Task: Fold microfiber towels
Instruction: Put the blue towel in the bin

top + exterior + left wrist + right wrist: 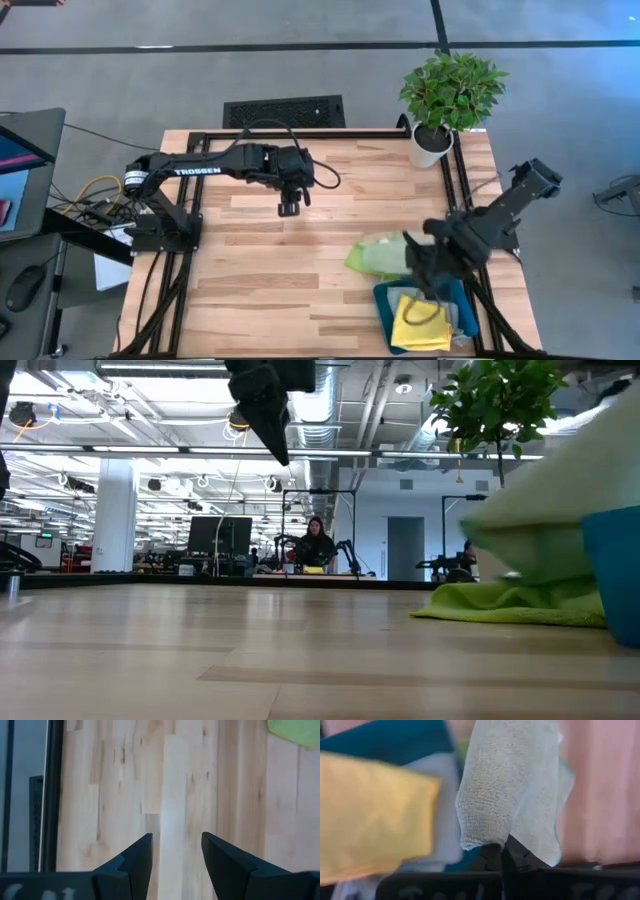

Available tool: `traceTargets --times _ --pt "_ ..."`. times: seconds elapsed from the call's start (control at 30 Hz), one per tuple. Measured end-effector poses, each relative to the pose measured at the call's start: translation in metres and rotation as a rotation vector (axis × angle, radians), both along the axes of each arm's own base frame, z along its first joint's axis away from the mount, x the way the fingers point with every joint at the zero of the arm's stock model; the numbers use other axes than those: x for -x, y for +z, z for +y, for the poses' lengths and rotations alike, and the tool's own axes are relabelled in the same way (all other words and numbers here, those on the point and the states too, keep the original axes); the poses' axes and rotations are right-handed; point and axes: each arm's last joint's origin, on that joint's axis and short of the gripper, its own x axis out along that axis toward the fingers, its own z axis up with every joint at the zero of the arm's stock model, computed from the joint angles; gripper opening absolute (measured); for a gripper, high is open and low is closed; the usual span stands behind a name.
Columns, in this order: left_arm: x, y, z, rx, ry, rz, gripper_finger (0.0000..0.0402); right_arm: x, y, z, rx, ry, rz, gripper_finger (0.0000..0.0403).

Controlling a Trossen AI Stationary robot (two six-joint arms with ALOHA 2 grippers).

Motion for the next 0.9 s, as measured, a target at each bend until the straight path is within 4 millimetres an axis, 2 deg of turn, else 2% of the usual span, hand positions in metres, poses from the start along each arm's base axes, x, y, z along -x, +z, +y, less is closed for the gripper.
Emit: traceTargets --times 0.17,0.43,0.73,0.9 --pt "-0.002 0.001 -0.007 0.001 -0.016 -0.011 0.0163 0.017 0.0 0.025 -0.068 -0.043 -0.004 0.0006" --pt "-0.003 0.001 -0.019 0.012 -0.028 -0.017 0.0163 0.032 0.001 0.061 -0.223 -0.105 -0.101 0.0006" --pt "-0.006 0.002 -0.034 0.014 -0.081 -0.041 0.0163 0.04 -0.02 0.087 -0.381 -0.166 -0.15 0.0006" --pt "-0.009 0.003 -0.043 0.099 -0.189 -0.067 0.0163 0.047 -0.021 0.096 -0.438 -0.201 -0.147 0.0006"
